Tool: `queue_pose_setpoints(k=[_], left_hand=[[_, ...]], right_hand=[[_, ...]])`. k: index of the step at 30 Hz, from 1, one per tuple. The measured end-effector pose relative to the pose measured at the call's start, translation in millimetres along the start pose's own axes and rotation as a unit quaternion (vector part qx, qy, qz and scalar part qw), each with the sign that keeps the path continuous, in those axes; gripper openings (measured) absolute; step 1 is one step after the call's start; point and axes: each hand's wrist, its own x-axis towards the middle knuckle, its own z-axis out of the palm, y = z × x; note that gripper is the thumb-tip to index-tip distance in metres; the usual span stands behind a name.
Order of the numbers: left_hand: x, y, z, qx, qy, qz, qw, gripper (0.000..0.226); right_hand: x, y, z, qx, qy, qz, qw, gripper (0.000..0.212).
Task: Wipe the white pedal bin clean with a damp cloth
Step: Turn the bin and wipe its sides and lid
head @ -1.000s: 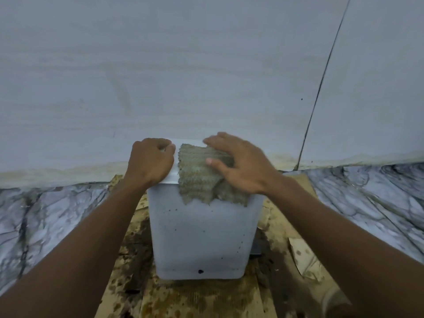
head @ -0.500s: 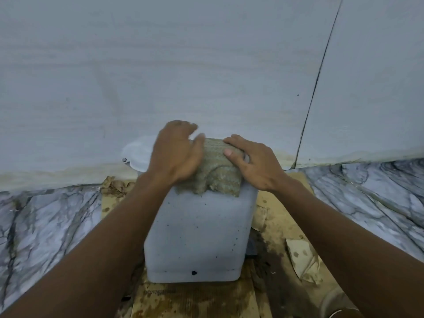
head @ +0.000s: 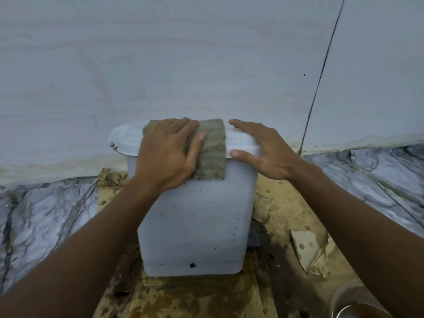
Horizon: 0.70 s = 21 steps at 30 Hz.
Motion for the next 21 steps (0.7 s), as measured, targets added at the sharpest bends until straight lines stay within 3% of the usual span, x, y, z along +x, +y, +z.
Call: queue_pose_setpoints(k=[5, 10, 21], left_hand=[[-26.5, -10.8, -0.4, 0.053, 0.043, -0.023, 0.997, 0.047], [3.1, 21.2, 8.8, 0.105, -0.053, -0.106, 0.987, 0.060], [-71.5, 16.5, 73.0, 0.130, 0.046, 0.019, 0.990, 0.068]], right_hand=[[-0.1, 3.8, 4.3, 0.008, 0.035, -0.013, 0.999, 0.062], [0.5, 10.2, 6.7, 0.004, 0.047, -0.022, 0.999, 0.067], [9.9, 11.3, 9.5, 0.021, 0.071, -0.031, 0.997, 0.071]])
